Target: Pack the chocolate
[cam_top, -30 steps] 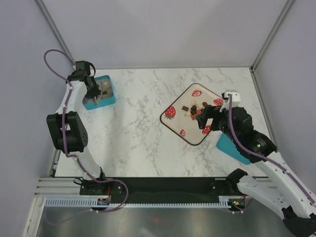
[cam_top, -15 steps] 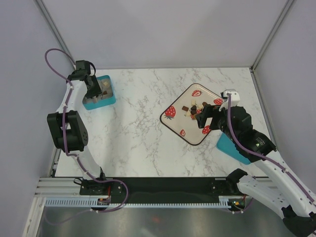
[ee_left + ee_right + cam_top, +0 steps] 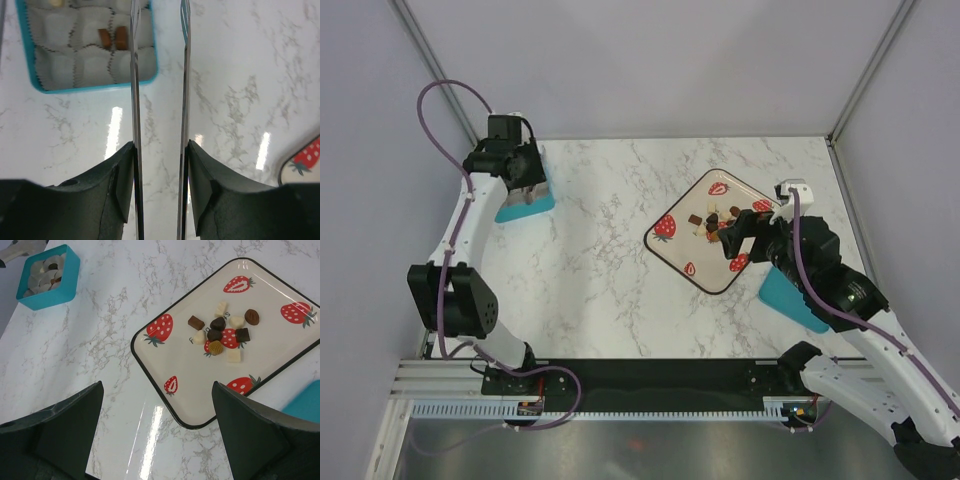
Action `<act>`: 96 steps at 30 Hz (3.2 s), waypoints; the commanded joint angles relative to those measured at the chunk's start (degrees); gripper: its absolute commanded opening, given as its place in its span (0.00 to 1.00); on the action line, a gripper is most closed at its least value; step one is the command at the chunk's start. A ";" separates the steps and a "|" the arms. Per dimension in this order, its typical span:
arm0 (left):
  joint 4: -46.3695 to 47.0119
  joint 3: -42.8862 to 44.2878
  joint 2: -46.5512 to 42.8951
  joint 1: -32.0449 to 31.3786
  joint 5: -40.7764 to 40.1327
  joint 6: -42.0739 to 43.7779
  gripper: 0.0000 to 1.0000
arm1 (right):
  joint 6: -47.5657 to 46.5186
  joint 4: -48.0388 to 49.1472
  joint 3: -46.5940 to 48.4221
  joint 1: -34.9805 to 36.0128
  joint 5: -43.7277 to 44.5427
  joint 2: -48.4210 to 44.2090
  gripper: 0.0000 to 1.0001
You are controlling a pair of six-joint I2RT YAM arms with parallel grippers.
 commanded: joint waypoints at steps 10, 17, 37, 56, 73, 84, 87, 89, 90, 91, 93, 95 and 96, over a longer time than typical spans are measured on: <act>4.69 -8.03 -9.86 -35.09 3.00 -1.93 0.52 | 1.08 -4.72 3.80 0.12 2.75 -3.62 0.98; 8.39 -6.72 -1.78 -43.37 3.53 -1.14 0.53 | 0.82 -5.16 4.06 0.12 2.93 -4.07 0.98; 11.47 -2.23 14.04 -49.52 4.15 -2.02 0.54 | -0.85 -5.25 3.36 0.12 4.86 -4.77 0.98; -0.47 3.39 8.08 -49.09 0.37 -4.74 0.34 | -0.94 -5.78 3.80 0.12 4.78 -6.70 0.98; -9.09 1.20 -4.93 -39.33 -1.47 -7.29 0.29 | -0.50 -5.60 2.65 0.12 3.28 -8.37 0.98; -8.92 1.02 -7.05 -33.09 4.56 -6.24 0.30 | -0.41 -5.60 2.04 0.12 3.45 -8.99 0.98; -6.47 0.23 -6.43 -34.49 8.52 -5.71 0.34 | -0.06 -5.43 1.51 0.04 3.28 -8.90 0.98; -3.49 -1.08 -5.99 -37.02 9.42 -5.71 0.37 | 0.03 -5.08 1.16 0.12 3.11 -8.73 0.98; -2.60 -1.44 -5.04 -38.08 8.81 -5.71 0.38 | 0.20 -4.99 1.07 0.12 3.02 -8.64 0.98; -1.81 -1.70 -4.50 -39.14 8.37 -5.62 0.39 | 0.20 -4.81 1.16 0.12 3.02 -8.55 0.98; 0.30 -1.88 -2.14 -41.78 7.84 -5.10 0.43 | 0.20 -4.72 1.25 0.12 3.02 -8.46 0.98; 1.88 -1.09 -0.20 -43.62 8.01 -4.31 0.44 | 0.03 -4.64 1.25 0.12 3.10 -8.37 0.98; 2.41 -0.83 0.68 -44.15 7.93 -3.96 0.44 | -0.06 -4.64 1.25 0.12 3.19 -8.29 0.98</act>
